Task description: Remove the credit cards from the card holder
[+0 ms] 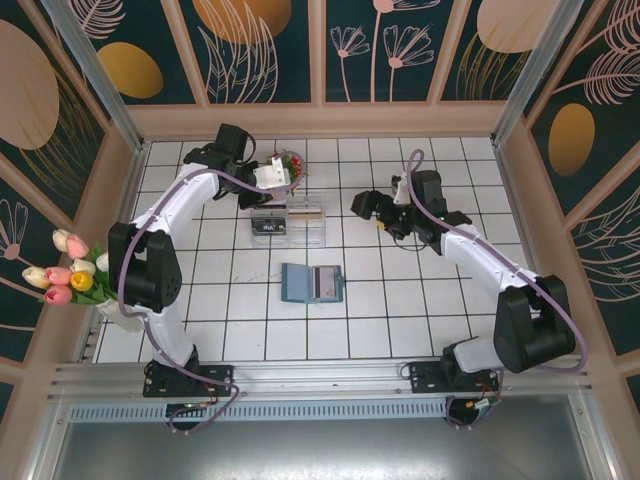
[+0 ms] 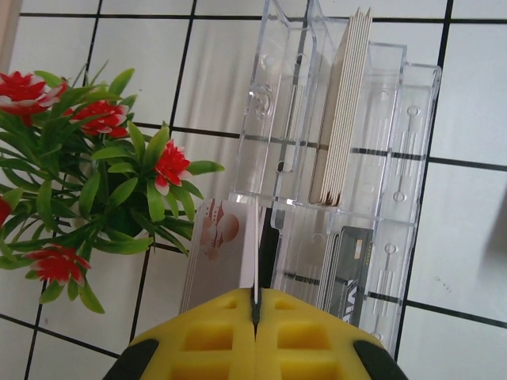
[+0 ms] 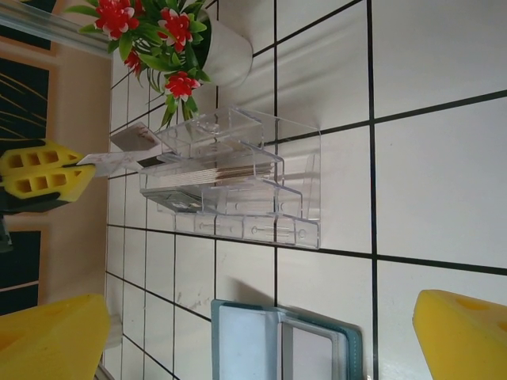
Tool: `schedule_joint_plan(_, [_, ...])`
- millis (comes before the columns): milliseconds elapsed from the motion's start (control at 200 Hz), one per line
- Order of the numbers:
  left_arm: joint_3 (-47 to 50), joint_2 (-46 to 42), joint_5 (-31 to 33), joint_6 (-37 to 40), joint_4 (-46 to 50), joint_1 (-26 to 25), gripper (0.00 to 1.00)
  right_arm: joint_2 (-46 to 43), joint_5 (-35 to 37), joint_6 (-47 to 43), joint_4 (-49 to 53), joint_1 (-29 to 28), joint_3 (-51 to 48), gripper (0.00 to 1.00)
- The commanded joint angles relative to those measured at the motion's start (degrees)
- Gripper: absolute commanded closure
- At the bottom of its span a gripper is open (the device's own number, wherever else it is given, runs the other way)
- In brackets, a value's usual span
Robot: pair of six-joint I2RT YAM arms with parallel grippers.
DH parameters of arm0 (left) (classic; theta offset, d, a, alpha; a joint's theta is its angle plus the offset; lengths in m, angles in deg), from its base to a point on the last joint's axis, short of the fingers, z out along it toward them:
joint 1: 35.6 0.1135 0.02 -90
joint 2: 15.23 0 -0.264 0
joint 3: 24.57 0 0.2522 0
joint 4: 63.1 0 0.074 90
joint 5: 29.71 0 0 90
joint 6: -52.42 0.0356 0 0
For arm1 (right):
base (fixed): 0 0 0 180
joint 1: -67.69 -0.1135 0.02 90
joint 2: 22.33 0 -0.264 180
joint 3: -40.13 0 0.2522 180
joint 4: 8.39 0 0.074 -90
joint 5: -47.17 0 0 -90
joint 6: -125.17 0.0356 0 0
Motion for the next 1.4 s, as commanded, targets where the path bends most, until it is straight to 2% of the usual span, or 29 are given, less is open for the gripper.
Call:
schedule_joint_plan(0, [-2.26,0.55,-2.65,3.39,2.47,0.54,1.0,0.89,-1.03,0.46,0.54,-0.16,2.23,0.01])
schedule_joint_plan(145, [-2.3,1.76,-2.04,4.21,0.34,0.54,1.0,1.33,-1.38,1.08,0.08,-0.38,2.58,0.01])
schedule_joint_plan(631, [-4.21,4.55,-4.1,5.98,2.2,1.81,1.0,1.56,-1.96,2.07,0.63,-0.65,3.25,0.01])
schedule_joint_plan(1066, [-2.06,4.82,-4.96,5.58,-0.43,1.98,1.0,1.42,-2.05,2.89,0.45,-0.69,3.52,0.01])
schedule_joint_plan(1266, [-2.9,5.22,-5.52,5.71,-0.03,1.98,0.87,1.69,-2.27,2.99,0.27,-0.67,3.9,0.01])
schedule_joint_plan(1396, [-3.94,5.98,-3.92,6.36,1.4,1.99,0.86,1.8,-2.28,2.76,0.6,-0.71,4.23,0.01])
